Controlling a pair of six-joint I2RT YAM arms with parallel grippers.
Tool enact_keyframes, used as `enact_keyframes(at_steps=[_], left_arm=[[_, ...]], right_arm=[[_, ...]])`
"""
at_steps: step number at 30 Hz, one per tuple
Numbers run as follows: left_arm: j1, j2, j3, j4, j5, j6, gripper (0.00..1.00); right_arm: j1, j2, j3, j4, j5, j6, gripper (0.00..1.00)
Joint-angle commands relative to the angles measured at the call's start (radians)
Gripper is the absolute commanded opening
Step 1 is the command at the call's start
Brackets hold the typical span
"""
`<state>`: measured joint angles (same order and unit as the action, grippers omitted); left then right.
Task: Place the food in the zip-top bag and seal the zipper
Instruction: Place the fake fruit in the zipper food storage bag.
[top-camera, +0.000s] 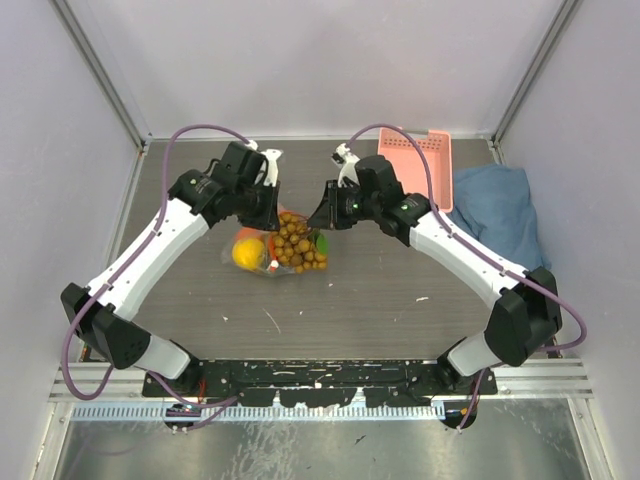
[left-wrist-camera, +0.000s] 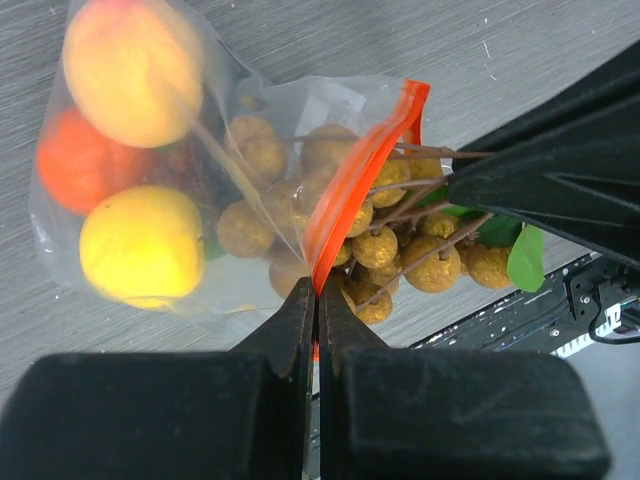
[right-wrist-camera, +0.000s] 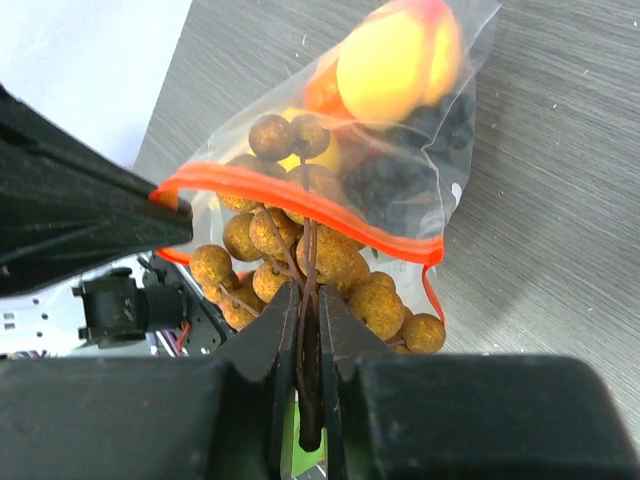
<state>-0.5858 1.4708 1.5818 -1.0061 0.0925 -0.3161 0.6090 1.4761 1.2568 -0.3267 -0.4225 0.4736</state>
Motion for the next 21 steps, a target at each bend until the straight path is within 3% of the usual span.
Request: enact_keyframes(at_steps=[1, 13, 21], left_arm=[[-0.026, -0.044, 0.004, 0.054, 0.004, 0.016, 0.0], [-0.036, -0.044, 0.007, -0.007, -0.131, 0.042, 0.0], [-0.036, -0.043, 0.015, -0.02, -0.139, 0.051, 0.0]], right_arm=[[0.004, -0.024, 0.023, 0.148, 0.064, 0.103, 0.01], [-0.016, -0.078, 0.033, 0.184, 0.205, 0.136, 0.01], [-0.023, -0.088, 0.018, 0.2, 0.235, 0.179, 0.01]])
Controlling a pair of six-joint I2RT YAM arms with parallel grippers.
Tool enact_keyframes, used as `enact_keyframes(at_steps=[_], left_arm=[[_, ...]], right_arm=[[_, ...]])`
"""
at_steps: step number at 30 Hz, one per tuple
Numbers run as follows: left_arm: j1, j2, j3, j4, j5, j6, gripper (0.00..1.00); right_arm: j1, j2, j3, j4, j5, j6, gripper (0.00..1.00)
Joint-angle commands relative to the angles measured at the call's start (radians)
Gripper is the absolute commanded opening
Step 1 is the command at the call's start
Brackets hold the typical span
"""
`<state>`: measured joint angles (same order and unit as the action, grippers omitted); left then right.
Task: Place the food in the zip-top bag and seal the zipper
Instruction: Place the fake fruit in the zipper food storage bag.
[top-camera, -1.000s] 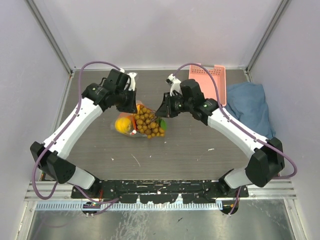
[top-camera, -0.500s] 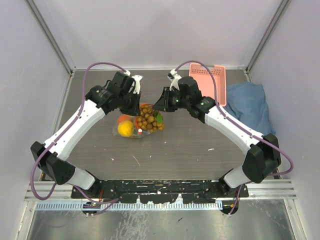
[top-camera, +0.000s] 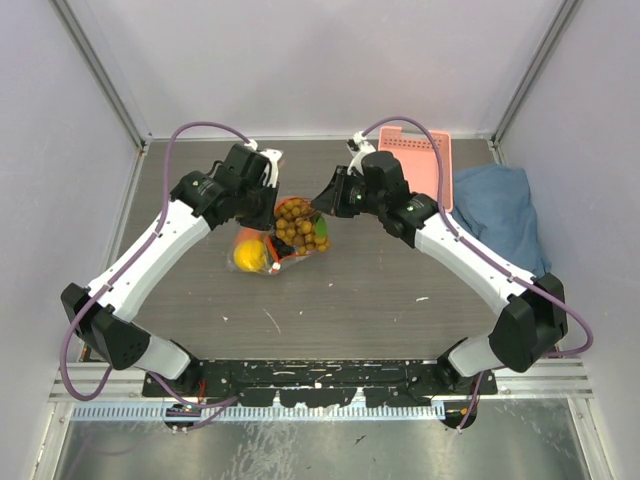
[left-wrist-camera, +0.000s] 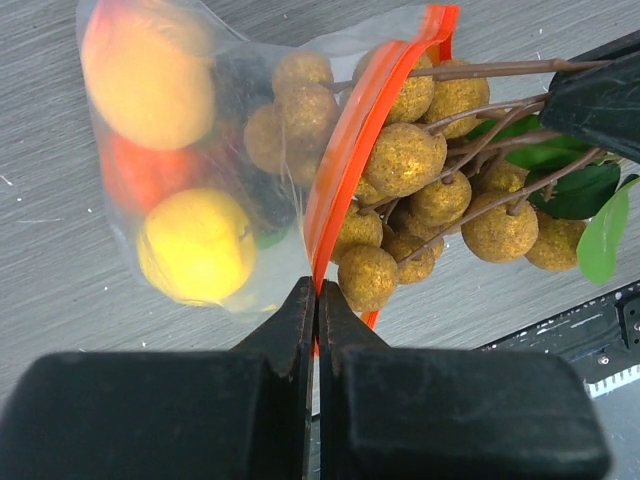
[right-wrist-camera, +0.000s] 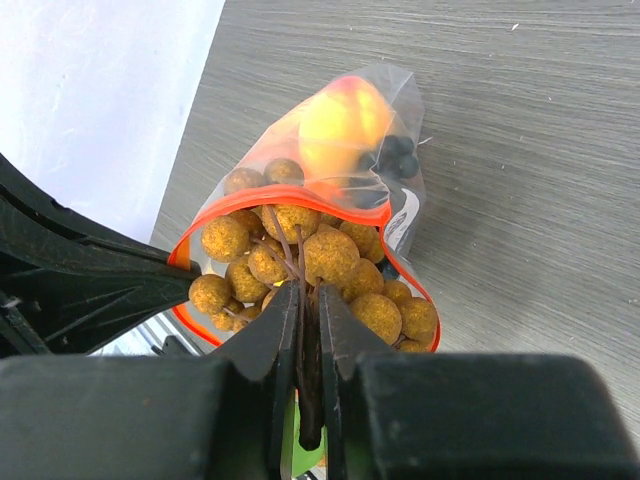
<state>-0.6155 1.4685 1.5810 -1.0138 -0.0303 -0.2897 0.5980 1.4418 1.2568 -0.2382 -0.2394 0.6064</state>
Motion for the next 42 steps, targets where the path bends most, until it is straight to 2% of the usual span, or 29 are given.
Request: enact_keyframes(at_steps=[1, 11, 22, 33, 42], left_arm=[[-0.006, -0.04, 0.016, -0.014, -0.017, 0.024, 0.0], [-0.012, -0.034, 0.021, 0.048, 0.046, -0.052, 0.0], [-0.012, 0.007, 0.076, 0.067, 0.052, -0.13, 0.0], [-0.037, 0.026, 0.095, 0.106, 0.178, -0.171, 0.0], [-0.063, 0.075, 0.146, 0.225, 0.342, -0.25, 0.0]], right_arm=[[-0.012, -0.056, 0.018, 0.116, 0.056, 0.054, 0.01], [0.014, -0.04, -0.065, 0.224, 0.019, 0.152, 0.01], [0.04, -0.007, -0.072, 0.222, 0.019, 0.155, 0.01], [0.042, -0.098, -0.168, 0.405, 0.266, 0.229, 0.01], [0.043, -0.203, -0.187, 0.442, 0.425, 0.184, 0.0]])
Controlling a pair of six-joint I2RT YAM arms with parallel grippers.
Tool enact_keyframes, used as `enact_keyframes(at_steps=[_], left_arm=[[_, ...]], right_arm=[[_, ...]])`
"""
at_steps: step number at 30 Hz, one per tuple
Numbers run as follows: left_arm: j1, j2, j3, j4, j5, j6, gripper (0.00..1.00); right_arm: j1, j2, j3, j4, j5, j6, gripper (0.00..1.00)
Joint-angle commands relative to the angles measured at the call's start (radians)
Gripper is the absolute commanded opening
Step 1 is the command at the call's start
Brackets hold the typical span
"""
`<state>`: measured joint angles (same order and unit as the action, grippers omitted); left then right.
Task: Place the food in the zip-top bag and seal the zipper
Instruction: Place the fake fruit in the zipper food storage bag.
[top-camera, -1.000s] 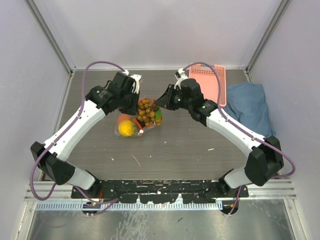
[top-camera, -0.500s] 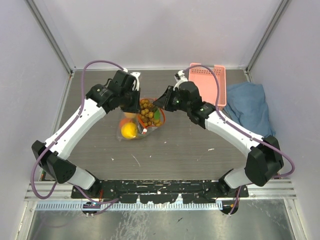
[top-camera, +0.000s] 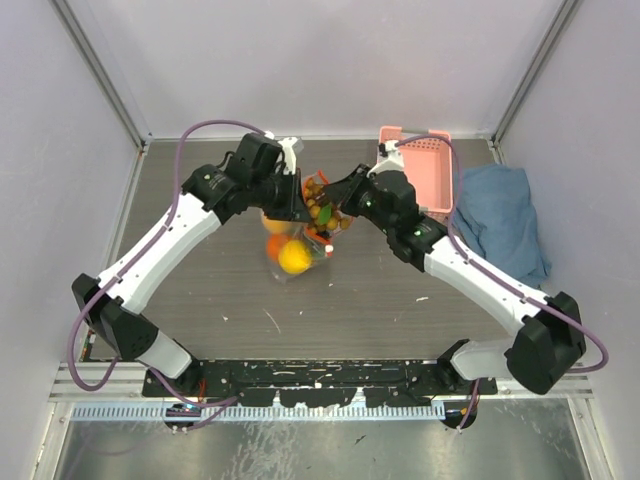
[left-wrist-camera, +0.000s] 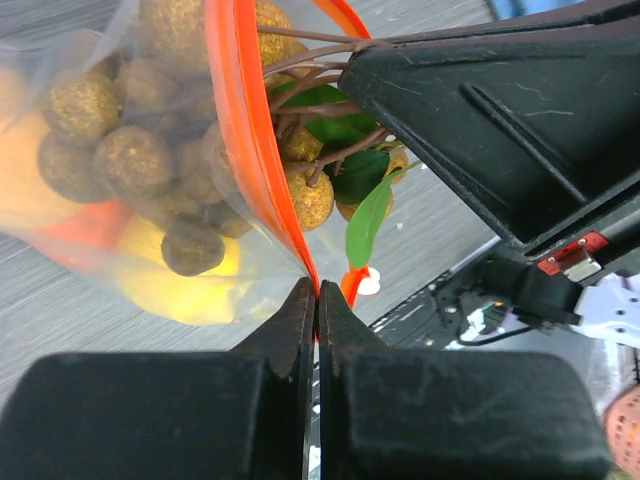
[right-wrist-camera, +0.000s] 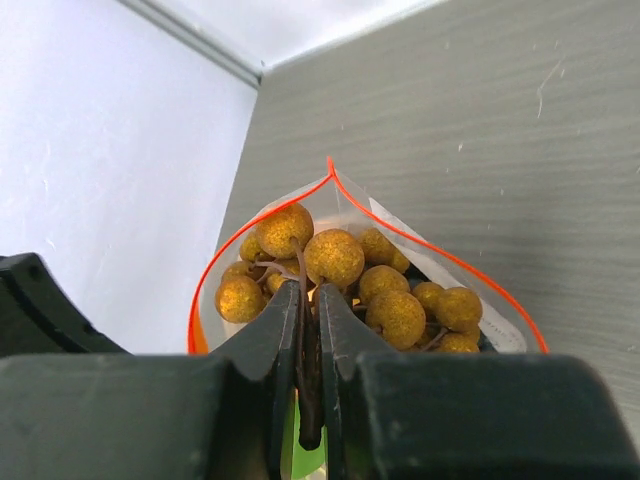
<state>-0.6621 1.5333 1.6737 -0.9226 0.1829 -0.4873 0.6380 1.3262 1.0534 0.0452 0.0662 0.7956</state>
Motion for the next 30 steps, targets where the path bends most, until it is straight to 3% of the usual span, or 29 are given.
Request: enact_keyframes(at_steps=[1, 12, 21, 30], left_arm=[[-0.017, 0.017, 0.054, 0.147, 0.136, -0.063, 0.0], [-0.017, 0.052, -0.021, 0.183, 0.073, -0.082, 0.0], [-0.017, 0.043, -0.041, 0.25, 0.134, -0.122, 0.0], [0.02, -0.013, -0.195, 0.439, 0.201, -0.254, 0.0]], right_arm=[[0.003, -0.093, 0.017, 0.162, 0.125, -0.014, 0.01], [0.002, -0.07, 0.105, 0.059, 0.119, -0.049, 0.01], [0.013, -0.068, -0.014, 0.209, 0.125, -0.013, 0.01], [0.071, -0.076, -0.281, 0.527, 0.184, -0.114, 0.01]])
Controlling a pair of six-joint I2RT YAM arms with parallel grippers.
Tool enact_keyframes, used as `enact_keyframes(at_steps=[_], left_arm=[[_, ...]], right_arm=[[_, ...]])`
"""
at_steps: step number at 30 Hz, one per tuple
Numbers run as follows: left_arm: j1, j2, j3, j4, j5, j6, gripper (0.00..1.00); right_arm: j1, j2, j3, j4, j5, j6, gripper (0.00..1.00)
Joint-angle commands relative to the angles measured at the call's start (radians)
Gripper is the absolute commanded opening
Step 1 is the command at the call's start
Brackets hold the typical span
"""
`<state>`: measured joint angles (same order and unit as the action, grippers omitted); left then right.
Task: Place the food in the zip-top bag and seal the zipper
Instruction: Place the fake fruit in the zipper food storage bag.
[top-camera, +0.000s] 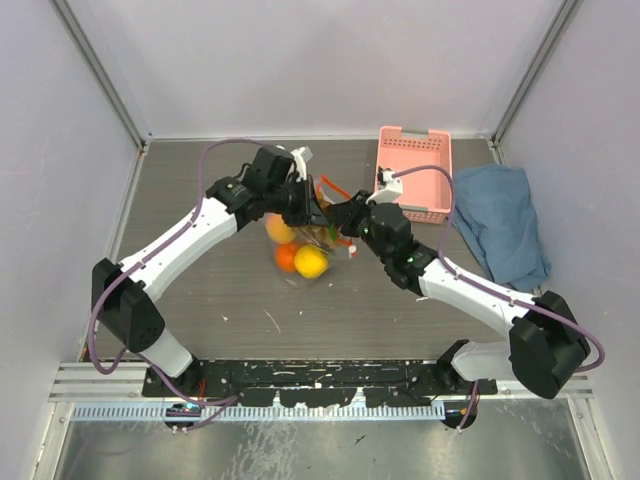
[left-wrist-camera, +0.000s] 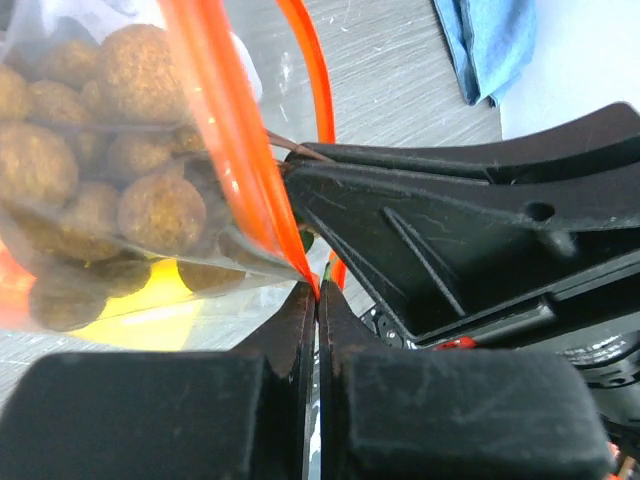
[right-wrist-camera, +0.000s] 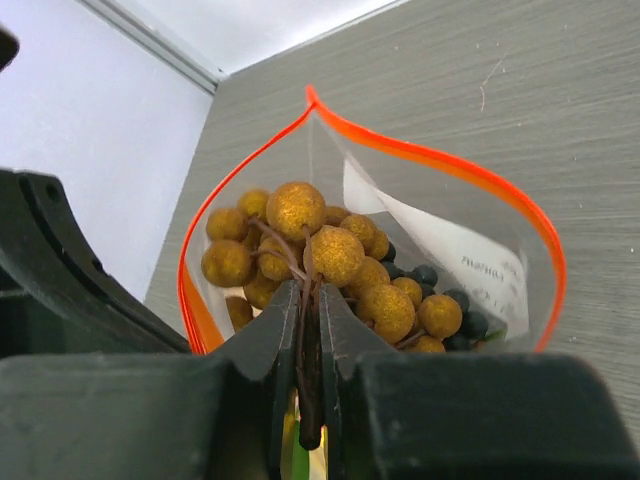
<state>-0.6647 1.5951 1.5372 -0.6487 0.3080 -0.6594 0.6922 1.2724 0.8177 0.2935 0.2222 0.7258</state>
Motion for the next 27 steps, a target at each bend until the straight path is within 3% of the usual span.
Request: enact_keyframes(at_steps=[1, 5, 14, 19, 27], left_arm=[[0.033, -0.083, -0.085, 0.19, 0.086, -0.107, 0.0], [0.07, -0.132, -0.178, 0.266, 0.099, -0.15, 0.0], [0.104, -0.187, -0.216, 0.248, 0.105, -0.136, 0.0], [0.112, -0.209, -0.218, 0.221, 0.092, -0.112, 0.0], [0.116, -0.223, -0.215, 0.18, 0.094, -0.075, 0.0]], right_arm=[[0.019, -0.022, -0.061, 0.303, 0.017, -0.058, 0.01], [0.034, -0.001, -0.089, 0.353, -0.066, -0.097, 0.04], [0.057, 0.036, -0.191, 0.395, -0.133, -0.096, 0.15], [0.058, -0.038, -0.169, 0.259, -0.159, -0.152, 0.27], [0.055, -0.113, -0.001, -0.065, -0.198, -0.272, 0.49]])
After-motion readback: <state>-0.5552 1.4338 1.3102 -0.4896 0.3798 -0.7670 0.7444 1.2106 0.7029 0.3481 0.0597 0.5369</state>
